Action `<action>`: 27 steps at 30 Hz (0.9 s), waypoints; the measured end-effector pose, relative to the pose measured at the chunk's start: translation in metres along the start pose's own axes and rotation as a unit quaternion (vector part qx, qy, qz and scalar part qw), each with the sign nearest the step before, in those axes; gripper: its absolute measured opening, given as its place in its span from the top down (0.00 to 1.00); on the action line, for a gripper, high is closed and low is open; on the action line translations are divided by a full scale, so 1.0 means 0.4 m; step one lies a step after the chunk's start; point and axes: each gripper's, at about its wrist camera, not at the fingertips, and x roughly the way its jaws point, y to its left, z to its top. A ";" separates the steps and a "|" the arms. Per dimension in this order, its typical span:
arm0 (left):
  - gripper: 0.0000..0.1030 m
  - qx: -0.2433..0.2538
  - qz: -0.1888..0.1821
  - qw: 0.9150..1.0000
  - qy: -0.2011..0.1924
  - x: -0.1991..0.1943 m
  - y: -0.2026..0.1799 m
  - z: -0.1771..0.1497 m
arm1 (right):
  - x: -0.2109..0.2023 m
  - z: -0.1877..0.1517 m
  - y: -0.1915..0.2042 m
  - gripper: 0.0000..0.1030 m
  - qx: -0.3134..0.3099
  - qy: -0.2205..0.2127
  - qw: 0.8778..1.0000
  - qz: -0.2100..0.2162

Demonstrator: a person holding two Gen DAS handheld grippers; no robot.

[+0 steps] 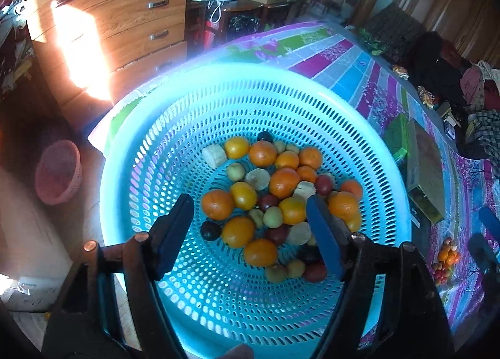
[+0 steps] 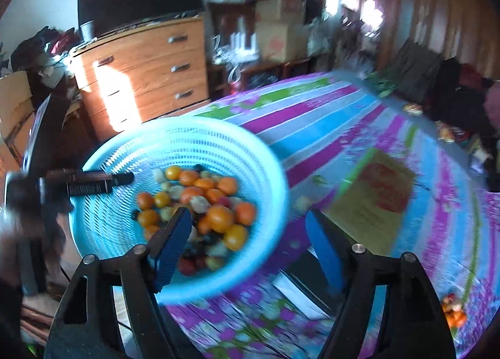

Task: Organize fruits
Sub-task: 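Move both open tools back to the fruit pile on the bed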

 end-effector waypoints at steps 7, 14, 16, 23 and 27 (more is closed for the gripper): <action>0.16 0.014 -0.048 0.998 -0.035 -0.046 -0.080 -0.029 | -0.148 -0.160 -0.119 0.16 0.039 -0.027 0.997 -0.053; 0.15 0.106 -0.026 0.988 -0.111 -0.086 -0.245 -0.073 | -0.225 -0.315 -0.246 0.16 0.100 0.002 0.990 -0.100; 0.15 0.132 -0.024 0.985 -0.111 -0.078 -0.292 -0.092 | -0.247 -0.353 -0.272 0.16 0.111 0.007 0.987 -0.114; 0.17 0.172 -0.081 0.980 -0.052 -0.035 -0.406 -0.163 | -0.323 -0.549 -0.370 0.16 0.165 0.045 0.974 -0.151; 0.25 0.187 -0.119 0.975 0.001 0.000 -0.478 -0.222 | -0.363 -0.667 -0.429 0.16 0.211 0.059 0.961 -0.169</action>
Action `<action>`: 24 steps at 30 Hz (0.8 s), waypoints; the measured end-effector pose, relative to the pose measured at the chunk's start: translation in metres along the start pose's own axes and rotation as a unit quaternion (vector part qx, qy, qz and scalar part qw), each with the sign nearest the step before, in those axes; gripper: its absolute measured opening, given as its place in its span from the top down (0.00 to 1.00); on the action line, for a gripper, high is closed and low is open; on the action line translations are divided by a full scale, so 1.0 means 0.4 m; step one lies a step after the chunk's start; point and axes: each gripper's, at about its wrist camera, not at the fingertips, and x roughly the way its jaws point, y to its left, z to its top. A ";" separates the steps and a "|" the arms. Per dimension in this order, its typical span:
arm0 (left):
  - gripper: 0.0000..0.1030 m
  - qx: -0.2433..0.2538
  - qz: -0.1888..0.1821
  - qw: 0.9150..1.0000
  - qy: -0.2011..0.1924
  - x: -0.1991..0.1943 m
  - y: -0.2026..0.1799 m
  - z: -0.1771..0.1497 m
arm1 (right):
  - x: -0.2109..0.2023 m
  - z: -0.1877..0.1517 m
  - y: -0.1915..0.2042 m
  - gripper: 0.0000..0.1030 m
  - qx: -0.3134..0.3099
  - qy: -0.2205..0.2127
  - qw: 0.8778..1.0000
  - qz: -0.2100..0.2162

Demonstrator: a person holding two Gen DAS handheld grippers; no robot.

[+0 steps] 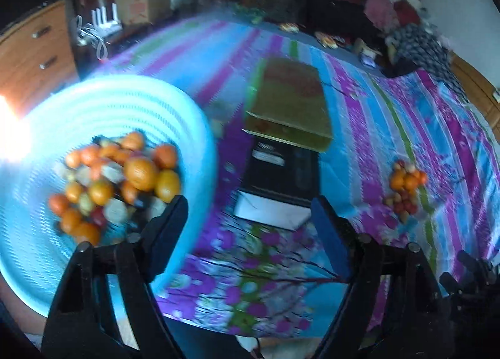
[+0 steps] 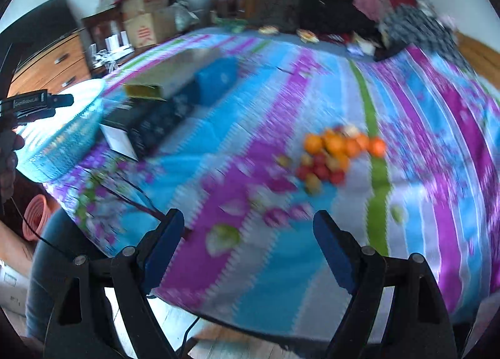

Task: Organize fruits
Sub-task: 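Move both open tools back to the fruit pile on the bed, then grasp a yellow fruit with the left tool while the right tool grasps a red tomato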

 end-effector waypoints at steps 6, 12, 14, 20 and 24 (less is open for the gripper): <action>0.35 0.065 -0.068 0.994 0.047 0.073 -0.196 -0.045 | 0.034 -0.096 -0.141 0.21 0.069 0.031 0.997 -0.005; 0.60 0.136 -0.149 0.973 0.114 0.204 -0.433 -0.084 | 0.038 -0.130 -0.231 0.31 0.106 0.024 0.994 -0.004; 0.67 0.162 -0.177 0.961 0.134 0.251 -0.519 -0.109 | 0.038 -0.138 -0.262 0.31 0.115 0.021 0.993 -0.010; 0.83 0.155 -0.207 0.949 0.180 0.372 -0.631 -0.164 | 0.042 -0.181 -0.369 0.31 0.158 0.027 0.987 -0.026; 0.83 0.149 -0.202 0.950 0.184 0.417 -0.670 -0.178 | 0.055 -0.201 -0.415 0.31 0.162 0.038 0.986 -0.031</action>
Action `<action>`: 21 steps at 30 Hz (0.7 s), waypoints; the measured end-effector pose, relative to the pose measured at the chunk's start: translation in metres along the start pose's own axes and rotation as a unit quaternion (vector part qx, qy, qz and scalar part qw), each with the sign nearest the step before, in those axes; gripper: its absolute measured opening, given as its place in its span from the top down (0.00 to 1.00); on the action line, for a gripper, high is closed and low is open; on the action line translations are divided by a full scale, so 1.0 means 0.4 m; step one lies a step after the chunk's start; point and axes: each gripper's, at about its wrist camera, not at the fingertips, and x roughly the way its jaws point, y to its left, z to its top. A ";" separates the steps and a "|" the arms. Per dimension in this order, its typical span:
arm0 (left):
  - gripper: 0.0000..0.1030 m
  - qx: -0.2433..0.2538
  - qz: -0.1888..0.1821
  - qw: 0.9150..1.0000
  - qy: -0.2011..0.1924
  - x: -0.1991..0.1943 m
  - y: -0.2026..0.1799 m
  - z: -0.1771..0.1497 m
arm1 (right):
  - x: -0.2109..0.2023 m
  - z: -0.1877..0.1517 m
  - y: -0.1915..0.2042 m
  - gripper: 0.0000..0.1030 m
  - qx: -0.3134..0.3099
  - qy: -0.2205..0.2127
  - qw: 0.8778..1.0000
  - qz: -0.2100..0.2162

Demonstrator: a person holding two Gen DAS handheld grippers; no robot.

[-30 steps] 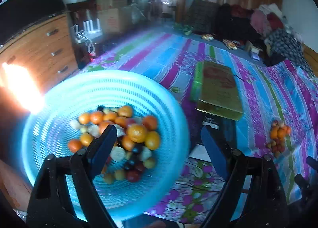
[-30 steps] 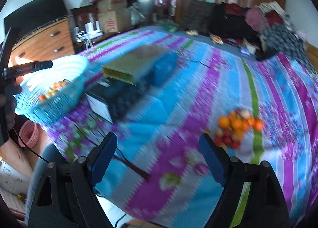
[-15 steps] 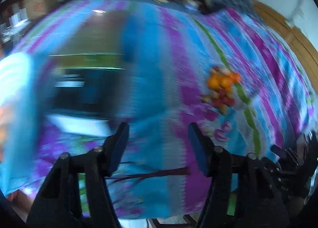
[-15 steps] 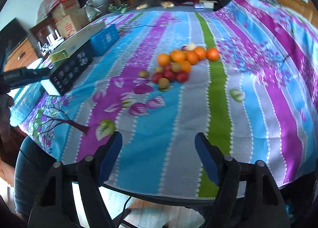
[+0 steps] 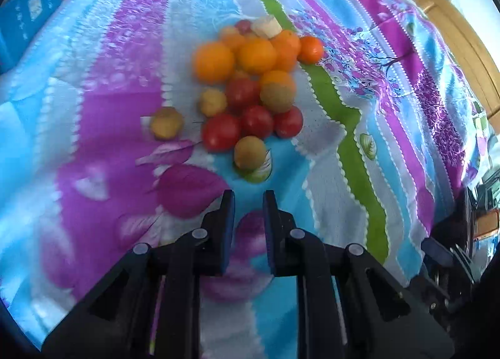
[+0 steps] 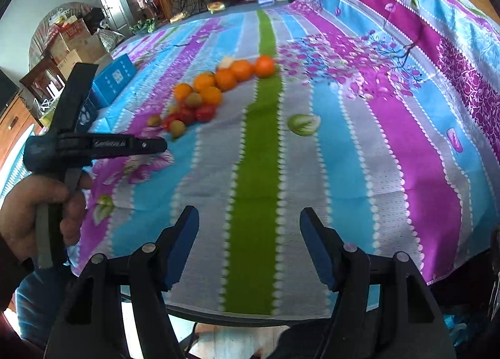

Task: Organize fruits
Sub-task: 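Grasp a yellow fruit with the left tool while the right tool grasps a red tomato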

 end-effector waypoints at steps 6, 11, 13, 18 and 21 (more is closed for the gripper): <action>0.80 -0.012 0.022 0.999 -0.022 0.020 -0.003 0.028 | 0.024 0.019 -0.020 0.31 0.000 -0.002 1.000 0.006; 0.78 0.001 0.028 0.999 -0.030 0.036 -0.011 0.038 | 0.040 0.037 -0.004 0.31 -0.006 -0.007 1.000 0.016; 0.79 0.001 0.029 0.999 -0.033 0.043 -0.021 0.045 | 0.047 0.041 0.001 0.31 -0.006 -0.003 1.000 0.021; 0.64 0.014 0.027 0.998 -0.048 0.046 -0.032 0.043 | 0.057 0.042 0.014 0.28 -0.013 0.002 1.000 0.026; 0.60 0.016 0.026 0.998 -0.054 0.052 -0.036 0.051 | 0.064 0.039 0.013 0.28 -0.012 0.006 1.000 0.023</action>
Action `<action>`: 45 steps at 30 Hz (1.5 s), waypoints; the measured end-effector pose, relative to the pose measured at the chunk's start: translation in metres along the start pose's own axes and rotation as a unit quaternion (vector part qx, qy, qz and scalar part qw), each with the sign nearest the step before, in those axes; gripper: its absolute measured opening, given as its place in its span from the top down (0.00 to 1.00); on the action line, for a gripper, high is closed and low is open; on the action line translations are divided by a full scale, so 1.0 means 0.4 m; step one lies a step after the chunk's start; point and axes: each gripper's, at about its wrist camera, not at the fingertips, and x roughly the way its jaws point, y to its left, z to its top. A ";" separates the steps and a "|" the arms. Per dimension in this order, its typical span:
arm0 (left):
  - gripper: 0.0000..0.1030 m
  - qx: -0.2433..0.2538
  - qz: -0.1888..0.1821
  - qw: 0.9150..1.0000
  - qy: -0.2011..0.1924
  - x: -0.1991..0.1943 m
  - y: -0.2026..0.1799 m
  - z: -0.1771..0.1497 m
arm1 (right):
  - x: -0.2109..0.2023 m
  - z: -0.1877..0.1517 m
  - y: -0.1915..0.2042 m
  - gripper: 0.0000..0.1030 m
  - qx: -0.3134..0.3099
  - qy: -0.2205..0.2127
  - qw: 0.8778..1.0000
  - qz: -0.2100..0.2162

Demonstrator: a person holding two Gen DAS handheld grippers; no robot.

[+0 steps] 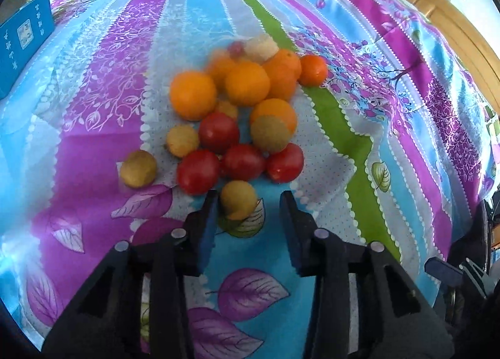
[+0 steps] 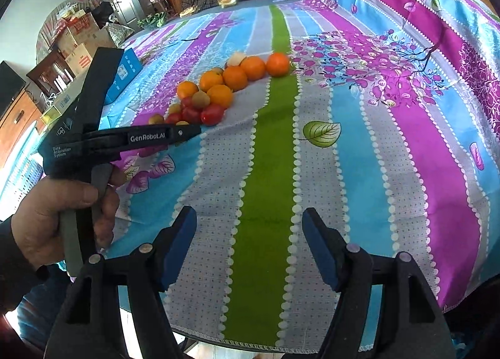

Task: Organize fruits
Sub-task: 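Grasp a yellow fruit with the left tool while the right tool grasps a red tomato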

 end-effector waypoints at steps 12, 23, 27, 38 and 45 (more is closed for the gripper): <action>0.76 0.014 0.012 1.000 -0.011 -0.101 0.038 -0.025 | 0.043 0.096 0.029 0.40 -0.059 -0.017 0.997 0.054; 0.76 -0.021 0.004 1.000 -0.003 -0.147 0.101 -0.043 | 0.288 0.275 0.092 0.44 -0.224 0.057 0.968 0.102; 0.76 -0.028 -0.002 1.000 0.003 -0.138 0.112 -0.045 | 0.339 0.282 0.089 0.44 -0.248 0.078 0.958 0.118; 0.76 -0.037 0.008 0.999 0.002 -0.138 0.126 -0.043 | 0.357 0.295 0.103 0.65 -0.263 0.064 0.956 0.115; 0.76 -0.017 0.053 0.998 -0.032 -0.188 0.102 -0.024 | 0.266 0.270 0.117 0.65 -0.203 0.030 0.977 0.054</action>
